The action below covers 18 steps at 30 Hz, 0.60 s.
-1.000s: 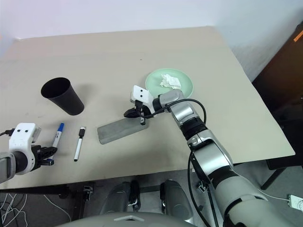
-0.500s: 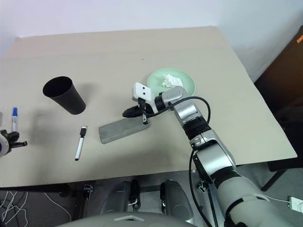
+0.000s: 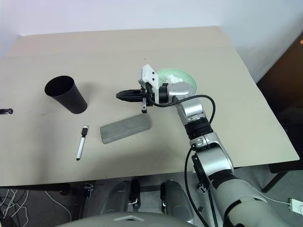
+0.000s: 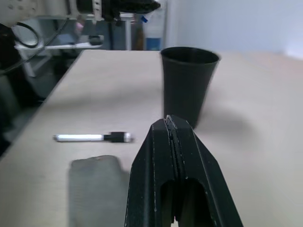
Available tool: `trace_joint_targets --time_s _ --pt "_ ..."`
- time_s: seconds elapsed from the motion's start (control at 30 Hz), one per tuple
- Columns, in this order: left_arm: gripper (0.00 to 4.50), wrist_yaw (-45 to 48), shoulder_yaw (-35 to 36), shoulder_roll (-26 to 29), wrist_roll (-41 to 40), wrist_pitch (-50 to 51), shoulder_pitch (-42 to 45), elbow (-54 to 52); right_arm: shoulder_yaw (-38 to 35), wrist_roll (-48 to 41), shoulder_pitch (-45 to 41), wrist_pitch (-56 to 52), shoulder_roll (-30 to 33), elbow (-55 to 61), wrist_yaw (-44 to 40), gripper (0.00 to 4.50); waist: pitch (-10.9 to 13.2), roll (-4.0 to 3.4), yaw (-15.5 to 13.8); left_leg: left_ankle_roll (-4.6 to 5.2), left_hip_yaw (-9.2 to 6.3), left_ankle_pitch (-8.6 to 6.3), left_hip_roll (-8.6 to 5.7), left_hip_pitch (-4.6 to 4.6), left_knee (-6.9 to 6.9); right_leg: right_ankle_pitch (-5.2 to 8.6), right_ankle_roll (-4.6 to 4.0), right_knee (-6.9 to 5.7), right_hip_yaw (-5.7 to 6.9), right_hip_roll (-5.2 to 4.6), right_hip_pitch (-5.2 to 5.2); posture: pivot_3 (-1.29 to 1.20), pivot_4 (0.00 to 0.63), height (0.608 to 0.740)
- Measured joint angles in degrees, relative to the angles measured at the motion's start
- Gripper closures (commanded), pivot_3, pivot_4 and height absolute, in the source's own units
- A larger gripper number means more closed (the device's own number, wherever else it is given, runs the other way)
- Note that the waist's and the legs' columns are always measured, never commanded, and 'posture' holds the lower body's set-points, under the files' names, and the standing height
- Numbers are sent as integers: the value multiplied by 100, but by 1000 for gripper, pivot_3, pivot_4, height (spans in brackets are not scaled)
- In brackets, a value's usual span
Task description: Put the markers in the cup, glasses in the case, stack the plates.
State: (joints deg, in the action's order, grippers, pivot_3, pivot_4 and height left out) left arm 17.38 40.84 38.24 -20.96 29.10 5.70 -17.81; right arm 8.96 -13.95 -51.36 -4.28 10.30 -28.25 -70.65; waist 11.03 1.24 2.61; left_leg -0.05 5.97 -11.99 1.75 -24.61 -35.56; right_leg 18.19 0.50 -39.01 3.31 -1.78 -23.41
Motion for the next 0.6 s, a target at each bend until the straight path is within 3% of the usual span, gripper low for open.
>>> trace_joint_targets --time_s 0.33,0.6 --pt "4222 1080 -92 -207 -1251 -455 481 85 135 89 220 164 51 179 61 4500 0 0 -10 16 -1 14 4 6 -20 -1 4 -16 3 8 13 0 150 715" --pt "4222 1504 -643 -316 -1146 -1316 714 653 136 128 222 65 92 219 206 4500 0 1 -15 19 0 16 5 10 -27 -1 5 -22 3 12 17 0 150 715"
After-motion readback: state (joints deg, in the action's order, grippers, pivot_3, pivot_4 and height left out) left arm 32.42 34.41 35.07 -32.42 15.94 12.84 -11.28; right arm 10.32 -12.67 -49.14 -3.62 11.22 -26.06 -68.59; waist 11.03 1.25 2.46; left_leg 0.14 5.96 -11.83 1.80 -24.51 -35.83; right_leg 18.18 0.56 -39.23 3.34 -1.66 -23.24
